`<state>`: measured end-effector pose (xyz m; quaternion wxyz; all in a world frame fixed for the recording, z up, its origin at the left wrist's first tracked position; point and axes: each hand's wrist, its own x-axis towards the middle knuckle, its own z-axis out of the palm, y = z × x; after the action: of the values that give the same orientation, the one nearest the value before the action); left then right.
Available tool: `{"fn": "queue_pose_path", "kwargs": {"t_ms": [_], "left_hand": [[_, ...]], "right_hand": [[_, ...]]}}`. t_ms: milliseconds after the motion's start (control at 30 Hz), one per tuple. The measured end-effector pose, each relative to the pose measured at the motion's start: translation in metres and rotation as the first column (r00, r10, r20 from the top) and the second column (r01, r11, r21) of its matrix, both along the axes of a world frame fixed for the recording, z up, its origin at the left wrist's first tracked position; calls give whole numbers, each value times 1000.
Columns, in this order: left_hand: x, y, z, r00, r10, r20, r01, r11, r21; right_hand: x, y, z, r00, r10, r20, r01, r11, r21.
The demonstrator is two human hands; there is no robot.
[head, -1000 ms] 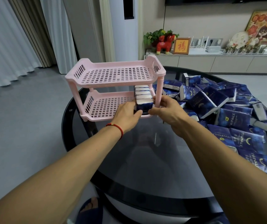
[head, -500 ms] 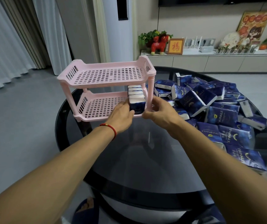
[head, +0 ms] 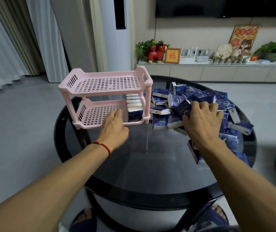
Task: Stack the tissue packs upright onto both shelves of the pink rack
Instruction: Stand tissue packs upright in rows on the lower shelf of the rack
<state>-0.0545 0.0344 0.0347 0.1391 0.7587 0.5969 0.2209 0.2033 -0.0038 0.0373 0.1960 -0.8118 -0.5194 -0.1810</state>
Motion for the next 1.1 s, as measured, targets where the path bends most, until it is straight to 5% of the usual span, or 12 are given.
{"fn": "queue_pose_path", "kwargs": {"t_ms": [200, 333, 467, 600, 700, 767, 833, 900, 1000, 1100], "left_hand": [[8, -24, 3, 989, -148, 24, 136, 954, 268], [21, -35, 1, 957, -287, 46, 255, 905, 341], [30, -41, 7, 919, -364, 155, 308, 904, 295], [37, -47, 19, 884, -394, 252, 392, 918, 63], [35, -44, 16, 880, -338, 333, 384, 919, -83], [29, -37, 11, 904, -209, 373, 282, 947, -151], [21, -30, 6, 900, -87, 427, 200, 953, -227], [15, -24, 3, 853, 9, 522, 174, 937, -301], [10, -21, 3, 792, 112, 601, 152, 916, -371], [9, -20, 4, 749, 135, 649, 172, 906, -387]], "right_hand": [[3, 6, -15, 993, 28, 118, -25, 999, -28], [2, 1, -5, 979, 128, -159, -109, 987, 121], [-2, -10, 27, 783, 346, -518, -165, 917, 362], [-22, -31, 45, 390, 522, -758, -534, 799, 276], [-34, -33, 39, 321, 549, -772, -720, 671, 177], [-30, -25, 32, 432, 553, -712, -667, 728, 161], [-15, -15, 22, 700, 494, -516, -505, 853, 131], [1, -7, 11, 871, 404, -279, -409, 911, 43], [4, 0, -3, 922, 374, -96, -386, 894, -228], [-2, 7, -10, 922, 386, -8, -376, 892, -253]]}}
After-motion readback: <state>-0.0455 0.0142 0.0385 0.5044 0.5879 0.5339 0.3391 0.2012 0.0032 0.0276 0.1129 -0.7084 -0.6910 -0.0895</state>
